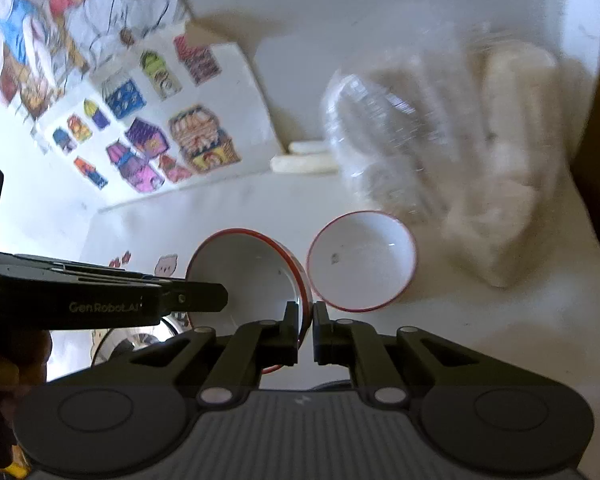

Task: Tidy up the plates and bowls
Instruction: 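Lift the white bowl with both grippers and carry it over the steel bowl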

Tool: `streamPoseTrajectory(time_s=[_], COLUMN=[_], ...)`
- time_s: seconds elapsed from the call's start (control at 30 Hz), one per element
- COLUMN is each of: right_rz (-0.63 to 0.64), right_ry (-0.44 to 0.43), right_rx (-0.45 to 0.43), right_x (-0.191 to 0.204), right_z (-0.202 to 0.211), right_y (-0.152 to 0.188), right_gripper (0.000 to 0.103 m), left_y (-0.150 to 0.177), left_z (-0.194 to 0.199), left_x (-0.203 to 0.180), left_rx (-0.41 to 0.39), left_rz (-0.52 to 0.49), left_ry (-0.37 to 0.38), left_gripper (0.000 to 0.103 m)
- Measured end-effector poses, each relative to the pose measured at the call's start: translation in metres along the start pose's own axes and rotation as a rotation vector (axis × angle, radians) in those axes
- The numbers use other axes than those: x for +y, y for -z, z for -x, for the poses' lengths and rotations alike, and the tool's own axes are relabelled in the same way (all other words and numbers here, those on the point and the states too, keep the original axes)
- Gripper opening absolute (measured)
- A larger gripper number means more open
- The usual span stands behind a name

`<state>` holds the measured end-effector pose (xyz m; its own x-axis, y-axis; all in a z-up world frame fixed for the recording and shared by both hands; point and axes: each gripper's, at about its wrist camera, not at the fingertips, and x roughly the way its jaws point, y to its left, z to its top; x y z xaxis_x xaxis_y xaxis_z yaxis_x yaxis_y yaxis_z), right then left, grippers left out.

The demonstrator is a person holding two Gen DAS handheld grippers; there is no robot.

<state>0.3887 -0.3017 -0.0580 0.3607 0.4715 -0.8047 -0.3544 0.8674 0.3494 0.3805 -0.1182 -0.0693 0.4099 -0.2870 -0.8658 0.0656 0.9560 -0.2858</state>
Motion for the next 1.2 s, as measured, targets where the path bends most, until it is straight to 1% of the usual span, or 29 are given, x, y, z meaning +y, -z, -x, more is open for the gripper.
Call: streamPoseTrajectory(time_s=[0.13,0.3,0.63,0.93,1.2], right_rz=[-0.041,-0.089,-0.19,-0.239,-0.252], right_ry=[0.024,0.062,0.123,0.141,0.144], right_rx=[-0.032,-0.06,-0.07,-0.053,-0.017], right_x=[-0.008,-0.018,-0.034,-0.04,-0.039], right_z=[0.019,0.04,0.068,0.075,0.072], right_y=[0.005,0.019,0.052,0.072,0.084], right_gripper=[0.007,0.007,0.007,0.007,0.007], left_y=[-0.001,0.004,0.021,0.034,0.045], left_z=[0.002,0.002,-0.008,-0.015,-0.021], left_x=[-0.017,-0.038,-0.074,-0.085,-0.085], left_rx=[-0.01,-0.002,0.062,0.116,0.168], left_rz=[-0.043,-0.097,-0.187,-0.224,-0.242], left_ry=[0.031,0.07,0.131,0.146,0.136], left_gripper=[0.011,0.011,0.011,0.011,0.011])
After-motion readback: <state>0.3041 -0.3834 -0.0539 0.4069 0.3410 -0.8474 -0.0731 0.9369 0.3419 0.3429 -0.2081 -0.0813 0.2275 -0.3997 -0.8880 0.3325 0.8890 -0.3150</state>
